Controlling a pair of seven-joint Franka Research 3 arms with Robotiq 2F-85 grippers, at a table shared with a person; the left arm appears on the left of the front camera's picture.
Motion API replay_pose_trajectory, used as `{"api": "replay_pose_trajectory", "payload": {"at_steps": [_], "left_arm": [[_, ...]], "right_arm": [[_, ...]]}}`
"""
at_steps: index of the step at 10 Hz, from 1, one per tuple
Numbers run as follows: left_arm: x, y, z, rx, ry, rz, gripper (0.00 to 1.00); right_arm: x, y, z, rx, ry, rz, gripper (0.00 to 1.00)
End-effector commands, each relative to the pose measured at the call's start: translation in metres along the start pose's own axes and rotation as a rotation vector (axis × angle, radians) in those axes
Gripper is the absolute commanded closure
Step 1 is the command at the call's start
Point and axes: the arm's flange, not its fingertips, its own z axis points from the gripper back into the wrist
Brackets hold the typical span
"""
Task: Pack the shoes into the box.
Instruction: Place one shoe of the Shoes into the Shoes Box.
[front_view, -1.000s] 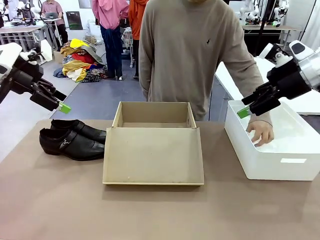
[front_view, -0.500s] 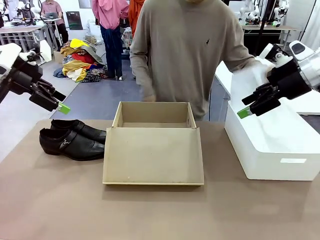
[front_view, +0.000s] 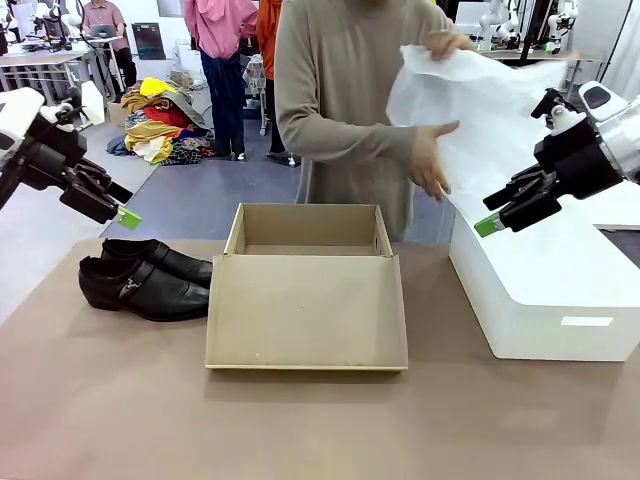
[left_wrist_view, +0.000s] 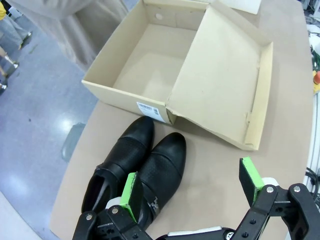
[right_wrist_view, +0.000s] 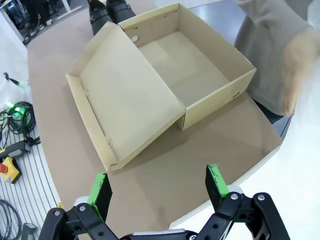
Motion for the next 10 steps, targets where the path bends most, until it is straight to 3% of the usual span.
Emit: {"api": "replay_pose_trajectory", "payload": {"at_steps": [1, 10], "left_arm": [[-0.0019, 0.0024, -0.0001, -0.010, -0.020, -0.015, 0.00], [-0.0019, 0.0024, -0.0001, -0.010, -0.020, -0.015, 0.00]], "right_arm": [[-0.0001, -0.0046, -0.0017, 0.007, -0.022, 0.031, 0.00], [-0.0001, -0.0046, -0.0017, 0.007, -0.022, 0.031, 0.00]]}}
